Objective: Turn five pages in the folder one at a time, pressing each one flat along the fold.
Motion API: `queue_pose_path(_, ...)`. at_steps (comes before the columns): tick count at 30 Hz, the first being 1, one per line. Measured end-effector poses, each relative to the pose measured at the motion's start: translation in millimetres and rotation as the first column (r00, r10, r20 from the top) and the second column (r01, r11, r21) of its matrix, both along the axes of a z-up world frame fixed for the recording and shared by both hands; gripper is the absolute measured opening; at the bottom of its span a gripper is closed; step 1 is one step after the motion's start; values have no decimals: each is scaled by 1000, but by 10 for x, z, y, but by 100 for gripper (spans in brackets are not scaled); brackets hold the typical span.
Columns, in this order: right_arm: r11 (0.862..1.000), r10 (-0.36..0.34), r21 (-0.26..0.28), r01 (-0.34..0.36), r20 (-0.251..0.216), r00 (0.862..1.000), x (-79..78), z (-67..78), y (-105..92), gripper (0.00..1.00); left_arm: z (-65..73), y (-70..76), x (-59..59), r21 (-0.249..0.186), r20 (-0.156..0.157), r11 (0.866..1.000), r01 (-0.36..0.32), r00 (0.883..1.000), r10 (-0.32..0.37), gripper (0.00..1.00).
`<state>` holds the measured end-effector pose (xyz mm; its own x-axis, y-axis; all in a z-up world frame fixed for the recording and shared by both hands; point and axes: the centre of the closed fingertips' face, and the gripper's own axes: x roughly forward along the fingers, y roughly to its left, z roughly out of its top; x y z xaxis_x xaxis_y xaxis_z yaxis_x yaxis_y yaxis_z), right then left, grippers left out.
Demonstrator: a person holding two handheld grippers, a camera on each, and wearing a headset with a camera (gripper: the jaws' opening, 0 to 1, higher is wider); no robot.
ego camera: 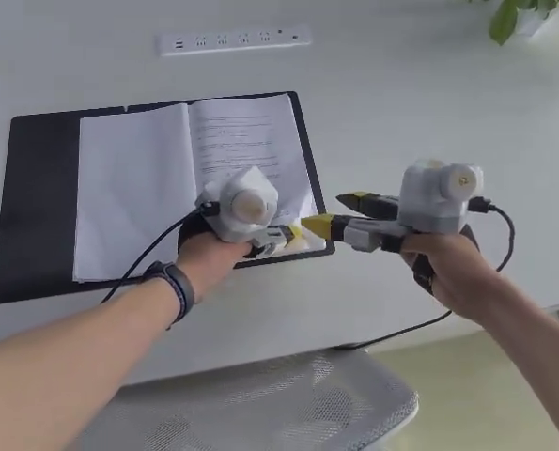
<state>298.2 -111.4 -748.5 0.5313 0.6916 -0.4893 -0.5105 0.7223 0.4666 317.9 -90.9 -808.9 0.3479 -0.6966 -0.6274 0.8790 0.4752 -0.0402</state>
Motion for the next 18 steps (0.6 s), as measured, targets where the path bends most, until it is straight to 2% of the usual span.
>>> queue_pose_path(7,999,-24,47,27,-59,998,199,-200,94,51,10,3,4,-7,-9,1000,-3,1000,3,47)
queue_pose_path(18,993,-44,108,52,-75,996,301,-189,107,40,10,3,1,-9,-14,1000,-3,1000,3,47)
